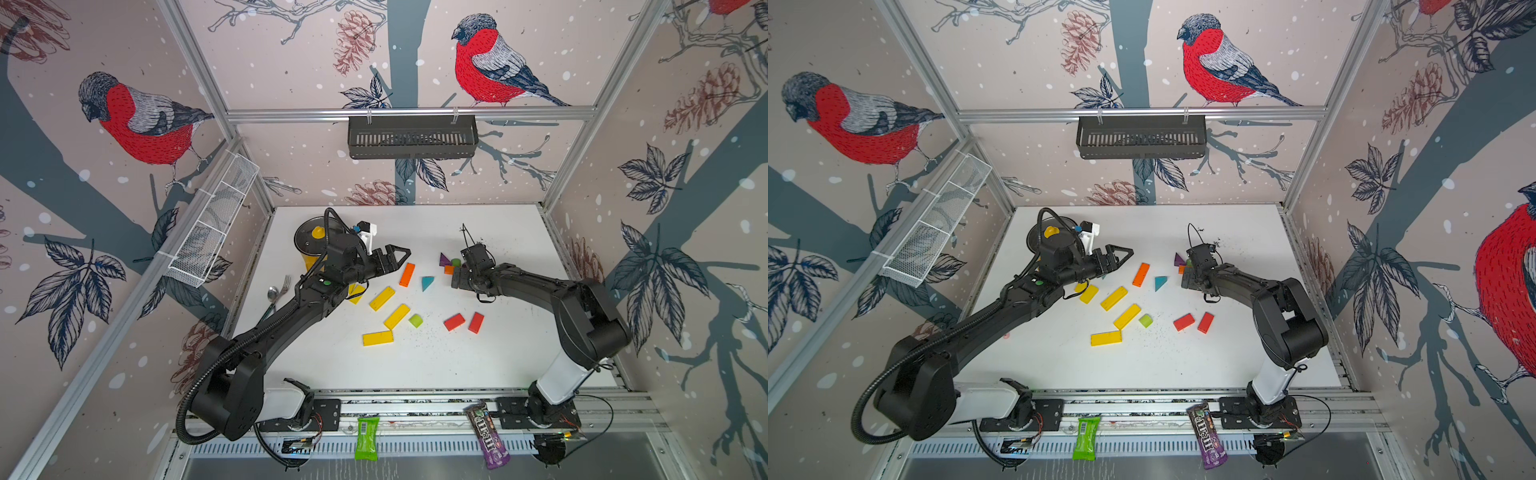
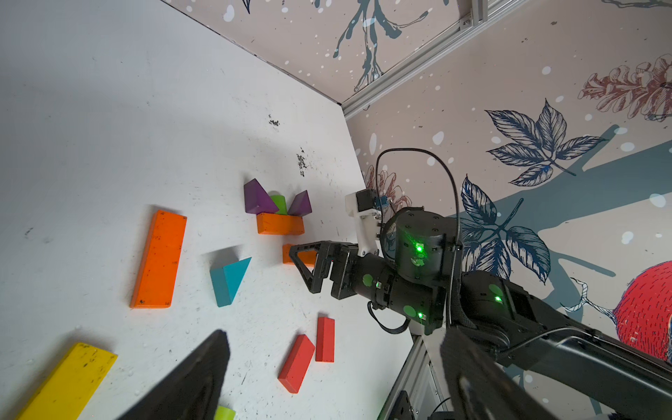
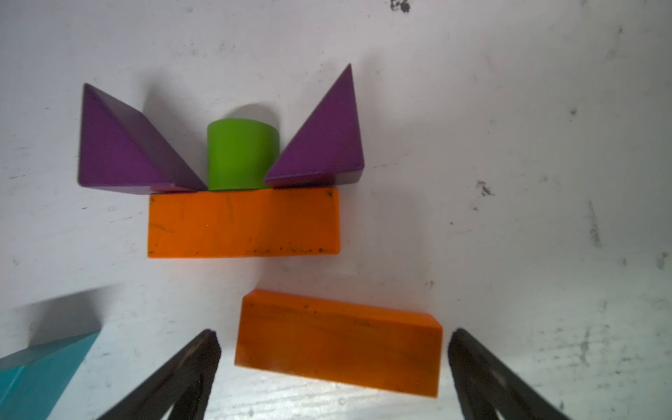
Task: Assemble a carrot with building blocks
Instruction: Assemble the building block at the center of the board.
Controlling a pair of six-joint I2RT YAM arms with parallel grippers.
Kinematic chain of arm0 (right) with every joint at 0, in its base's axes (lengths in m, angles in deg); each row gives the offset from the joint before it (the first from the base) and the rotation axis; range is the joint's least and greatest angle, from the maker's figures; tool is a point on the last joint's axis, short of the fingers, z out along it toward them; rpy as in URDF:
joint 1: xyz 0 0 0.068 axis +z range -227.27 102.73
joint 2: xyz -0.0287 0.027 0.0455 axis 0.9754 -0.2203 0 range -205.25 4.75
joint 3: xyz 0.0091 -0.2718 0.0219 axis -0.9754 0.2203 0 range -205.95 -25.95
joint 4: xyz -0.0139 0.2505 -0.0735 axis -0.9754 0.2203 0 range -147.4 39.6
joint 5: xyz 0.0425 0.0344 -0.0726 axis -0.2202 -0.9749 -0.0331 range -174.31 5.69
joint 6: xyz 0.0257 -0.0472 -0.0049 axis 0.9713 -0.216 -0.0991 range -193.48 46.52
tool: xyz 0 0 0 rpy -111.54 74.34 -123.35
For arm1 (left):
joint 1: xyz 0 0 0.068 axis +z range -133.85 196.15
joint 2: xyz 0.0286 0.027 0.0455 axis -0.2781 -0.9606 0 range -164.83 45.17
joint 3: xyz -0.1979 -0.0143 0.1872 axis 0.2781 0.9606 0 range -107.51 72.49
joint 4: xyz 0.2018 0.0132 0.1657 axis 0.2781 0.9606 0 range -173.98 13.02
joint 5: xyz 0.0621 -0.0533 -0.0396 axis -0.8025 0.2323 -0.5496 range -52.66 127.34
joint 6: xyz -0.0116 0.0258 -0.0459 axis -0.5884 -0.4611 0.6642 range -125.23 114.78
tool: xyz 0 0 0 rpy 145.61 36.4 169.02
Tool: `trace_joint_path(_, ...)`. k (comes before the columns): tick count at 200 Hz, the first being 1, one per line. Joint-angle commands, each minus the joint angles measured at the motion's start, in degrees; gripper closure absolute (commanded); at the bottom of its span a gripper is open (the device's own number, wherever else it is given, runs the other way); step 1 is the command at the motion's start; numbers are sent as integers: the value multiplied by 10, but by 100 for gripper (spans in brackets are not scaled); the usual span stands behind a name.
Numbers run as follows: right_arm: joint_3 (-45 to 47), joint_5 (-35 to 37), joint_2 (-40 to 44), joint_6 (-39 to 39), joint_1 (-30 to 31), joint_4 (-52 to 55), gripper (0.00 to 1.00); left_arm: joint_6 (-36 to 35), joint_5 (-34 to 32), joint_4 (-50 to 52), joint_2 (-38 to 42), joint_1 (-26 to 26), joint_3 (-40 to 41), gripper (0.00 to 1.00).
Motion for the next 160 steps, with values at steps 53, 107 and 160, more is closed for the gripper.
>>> trace_joint_path(53, 10, 42, -4, 23, 11, -3, 1, 2, 9, -20, -1, -1, -3, 8)
trace_joint_path(107, 27, 28, -2, 20, 10, -16, 1, 4, 9, -23, -3, -2, -1, 8)
trace_joint_path(160, 29, 20, -1, 2, 17, -23, 7, 1, 7, -20, -3, -2, -2, 8)
